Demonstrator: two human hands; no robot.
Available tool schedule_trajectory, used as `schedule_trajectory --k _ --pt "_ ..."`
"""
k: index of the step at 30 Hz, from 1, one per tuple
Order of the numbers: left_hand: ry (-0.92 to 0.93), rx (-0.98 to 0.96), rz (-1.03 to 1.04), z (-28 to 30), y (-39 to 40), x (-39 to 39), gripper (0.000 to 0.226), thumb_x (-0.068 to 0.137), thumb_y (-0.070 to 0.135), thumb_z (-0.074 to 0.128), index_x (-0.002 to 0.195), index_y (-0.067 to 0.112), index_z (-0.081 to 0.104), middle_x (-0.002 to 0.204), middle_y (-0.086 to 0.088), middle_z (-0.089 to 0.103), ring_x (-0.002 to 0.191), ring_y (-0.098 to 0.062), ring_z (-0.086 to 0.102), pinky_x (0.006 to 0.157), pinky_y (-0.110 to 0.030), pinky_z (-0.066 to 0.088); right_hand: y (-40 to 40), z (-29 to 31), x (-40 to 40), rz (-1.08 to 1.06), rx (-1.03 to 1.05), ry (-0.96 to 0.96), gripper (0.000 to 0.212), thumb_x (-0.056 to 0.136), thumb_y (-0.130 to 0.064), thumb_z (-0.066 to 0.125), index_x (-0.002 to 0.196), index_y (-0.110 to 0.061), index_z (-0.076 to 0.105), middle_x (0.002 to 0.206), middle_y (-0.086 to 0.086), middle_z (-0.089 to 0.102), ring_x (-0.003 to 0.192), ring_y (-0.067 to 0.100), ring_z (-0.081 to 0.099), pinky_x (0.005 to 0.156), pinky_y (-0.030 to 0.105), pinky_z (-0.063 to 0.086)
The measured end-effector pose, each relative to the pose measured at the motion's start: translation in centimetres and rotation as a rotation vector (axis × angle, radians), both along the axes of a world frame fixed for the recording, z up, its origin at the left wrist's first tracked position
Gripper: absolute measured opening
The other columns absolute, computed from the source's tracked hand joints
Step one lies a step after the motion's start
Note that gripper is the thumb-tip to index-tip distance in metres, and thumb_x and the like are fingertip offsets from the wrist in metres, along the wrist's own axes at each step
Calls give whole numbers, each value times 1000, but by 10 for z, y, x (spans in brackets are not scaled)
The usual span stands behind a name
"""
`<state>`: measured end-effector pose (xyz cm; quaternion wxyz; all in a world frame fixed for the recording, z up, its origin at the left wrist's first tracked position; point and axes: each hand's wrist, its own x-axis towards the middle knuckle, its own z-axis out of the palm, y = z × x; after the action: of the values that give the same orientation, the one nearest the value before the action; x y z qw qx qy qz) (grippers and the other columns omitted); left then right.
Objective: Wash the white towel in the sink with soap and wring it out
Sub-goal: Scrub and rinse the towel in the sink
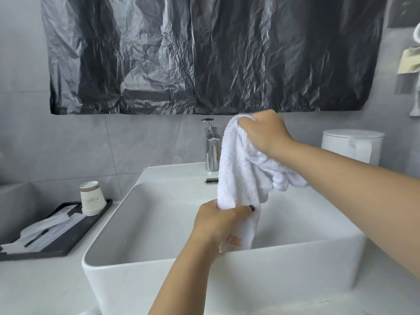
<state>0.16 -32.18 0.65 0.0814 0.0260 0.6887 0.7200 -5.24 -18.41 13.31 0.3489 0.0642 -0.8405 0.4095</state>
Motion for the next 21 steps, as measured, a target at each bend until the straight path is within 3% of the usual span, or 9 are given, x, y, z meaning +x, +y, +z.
schedule_trajectory --k 3,6,9,13,16,18,19,21 --pt "-1 -73 -38 0 -2 -2 40 67 31 86 101 14 73 84 0 76 66 -16 67 53 -17 46 -5 16 1 11 36 28 47 84 -23 53 48 -19 24 39 -8 20 51 15 23 53 31 20" --pt "-40 -26 -42 1 -6 -4 50 67 49 84 103 17 74 87 0 75 76 -21 68 71 -27 51 -3 23 -2 -41 27 49 46 84 -24 52 48 -18 25 46 -4 25 51 16 26 53 31 23" --pt "-72 146 5 4 -11 -9 73 61 75 76 110 20 74 104 -4 77 96 -26 74 96 -41 54 6 16 -5 -151 108 29 41 85 -26 48 50 -17 28 52 0 32 54 20 32 52 31 25" --pt "-140 460 88 -2 -17 -19 93 46 84 75 120 28 71 118 -9 72 107 -35 70 102 -51 49 -4 -15 15 -105 296 13 38 86 -34 40 52 -16 34 53 -2 38 61 26 44 54 33 32" --pt "-154 533 142 -4 -18 -25 92 44 88 72 114 28 72 113 -9 73 102 -35 71 95 -57 51 -36 -46 63 114 410 20 44 92 -47 44 56 -22 50 52 -5 41 62 25 46 58 37 39" --pt "-68 546 166 -1 -16 -19 65 61 78 67 89 19 72 78 -2 72 72 -21 72 69 -36 59 -58 -66 93 165 516 -69 49 97 -52 43 58 -21 42 58 -6 39 66 26 41 56 37 33" --pt "-38 543 147 1 -15 -14 51 73 69 63 74 18 68 60 2 64 55 -16 66 53 -25 54 -67 -74 99 131 585 -90 49 99 -52 39 63 -19 38 63 -4 39 71 26 40 59 37 30" --pt "-40 505 87 1 -12 -9 46 88 56 56 59 21 57 49 2 52 43 -15 57 43 -20 44 -76 -79 96 48 603 -107 44 101 -49 33 69 -20 36 72 0 41 76 27 39 64 35 29"
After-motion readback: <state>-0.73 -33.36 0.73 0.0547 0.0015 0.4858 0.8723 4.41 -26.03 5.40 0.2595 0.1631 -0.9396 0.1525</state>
